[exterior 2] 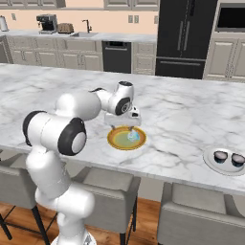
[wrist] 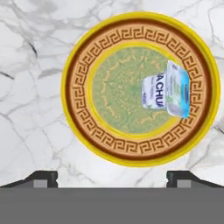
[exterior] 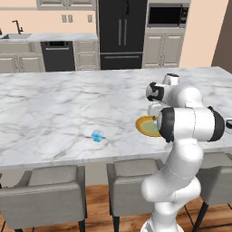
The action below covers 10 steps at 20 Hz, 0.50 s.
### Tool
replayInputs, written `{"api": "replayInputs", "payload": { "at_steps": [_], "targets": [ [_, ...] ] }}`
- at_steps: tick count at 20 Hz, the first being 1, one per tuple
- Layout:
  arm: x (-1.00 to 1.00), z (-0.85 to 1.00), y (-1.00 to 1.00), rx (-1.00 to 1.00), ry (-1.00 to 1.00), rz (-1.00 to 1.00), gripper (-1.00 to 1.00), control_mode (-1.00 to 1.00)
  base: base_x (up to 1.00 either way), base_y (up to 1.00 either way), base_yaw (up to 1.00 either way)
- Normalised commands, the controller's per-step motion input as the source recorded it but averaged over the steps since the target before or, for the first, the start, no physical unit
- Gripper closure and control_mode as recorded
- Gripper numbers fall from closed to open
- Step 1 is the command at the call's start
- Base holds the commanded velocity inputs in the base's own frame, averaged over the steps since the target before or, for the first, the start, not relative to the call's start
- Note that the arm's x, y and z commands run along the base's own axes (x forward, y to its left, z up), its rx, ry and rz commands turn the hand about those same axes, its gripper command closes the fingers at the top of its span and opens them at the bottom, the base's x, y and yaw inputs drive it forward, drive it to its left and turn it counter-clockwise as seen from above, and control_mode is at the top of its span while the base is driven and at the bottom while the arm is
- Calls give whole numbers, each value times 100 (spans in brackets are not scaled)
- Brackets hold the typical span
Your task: Place two yogurt containers on each plate.
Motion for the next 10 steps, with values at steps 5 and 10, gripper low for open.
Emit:
{"api": "replayInputs", "payload": {
  "at_steps": [5, 10],
  "targets": [
    [-42, 22, 100, 0, -10, 8, -100, -100, 0, 0, 0],
    [-39, 73, 100, -4, 0, 18, -100, -100, 0, 0, 0]
  ]
}}
